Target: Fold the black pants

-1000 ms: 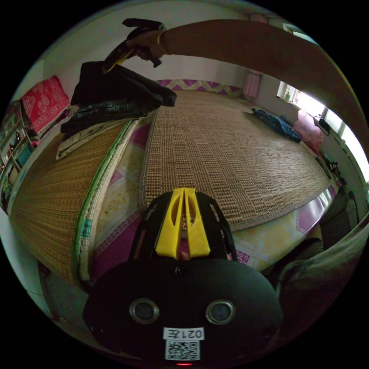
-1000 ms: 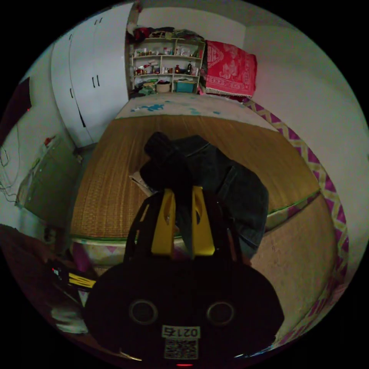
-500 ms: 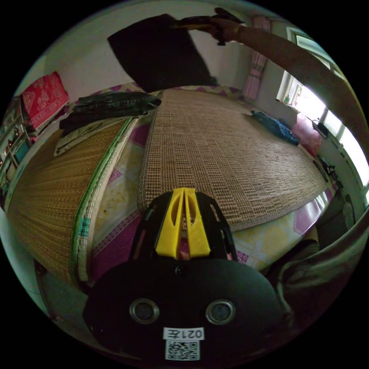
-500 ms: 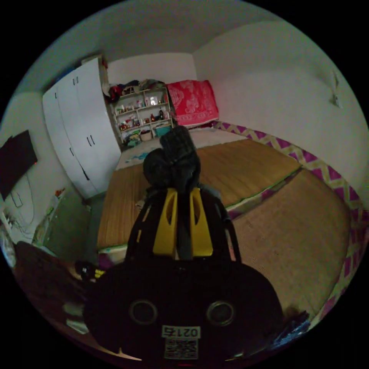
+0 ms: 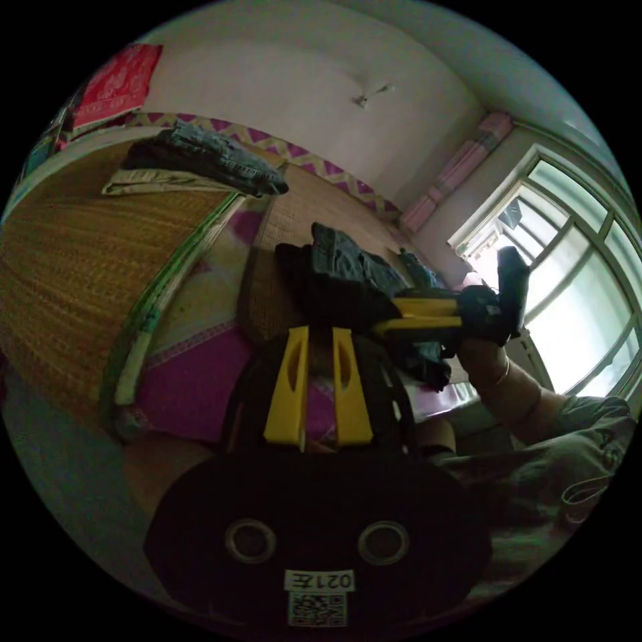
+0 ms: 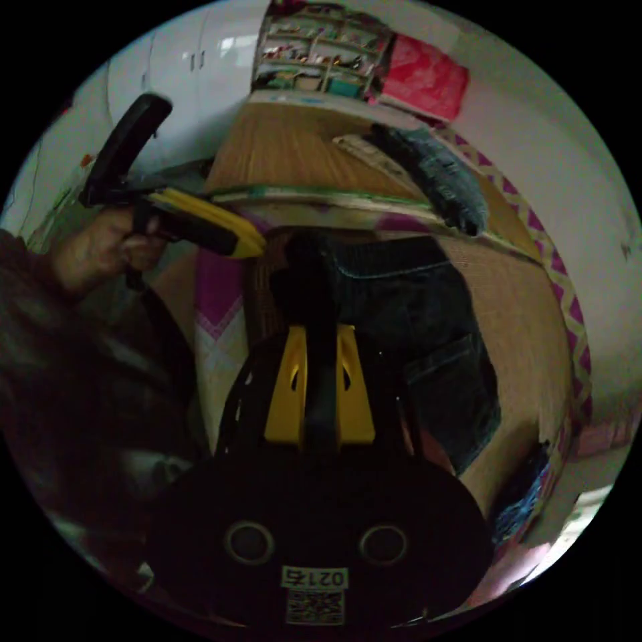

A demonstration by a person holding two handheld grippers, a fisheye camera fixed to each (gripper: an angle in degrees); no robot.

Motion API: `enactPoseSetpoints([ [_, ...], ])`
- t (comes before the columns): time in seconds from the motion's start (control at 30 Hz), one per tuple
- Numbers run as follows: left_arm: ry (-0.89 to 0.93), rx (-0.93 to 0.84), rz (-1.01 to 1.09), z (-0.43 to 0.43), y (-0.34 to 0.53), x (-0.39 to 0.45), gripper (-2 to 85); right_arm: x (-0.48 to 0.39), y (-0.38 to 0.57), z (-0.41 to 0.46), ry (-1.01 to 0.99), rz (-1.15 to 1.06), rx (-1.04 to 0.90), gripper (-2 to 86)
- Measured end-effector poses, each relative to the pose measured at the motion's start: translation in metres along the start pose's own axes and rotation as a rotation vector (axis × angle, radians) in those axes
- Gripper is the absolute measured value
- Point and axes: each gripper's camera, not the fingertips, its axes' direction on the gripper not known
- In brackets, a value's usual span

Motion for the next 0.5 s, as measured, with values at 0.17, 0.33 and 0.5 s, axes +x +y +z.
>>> enactPoseSetpoints([
  [0.17, 0.037, 0.01, -0.015, -0.003, -0.001, -0.006, 8.1, 0.008, 0.036, -0.078, -0.034, 0.173, 0.196, 7.1],
  [0.33, 0.08, -0.011, -0.039, 0.018, -0.02, -0.001, 10.9, -0.008, 0.026, -0.125, 0.09, 0.092, 0.208, 10.1],
  [0.5, 0.035, 0.003, -0.017, 0.025, -0.026, 0.008, 9.5, -0.001, 0.01, -0.131, 0.1, 0.054, 0.085, 5.6],
])
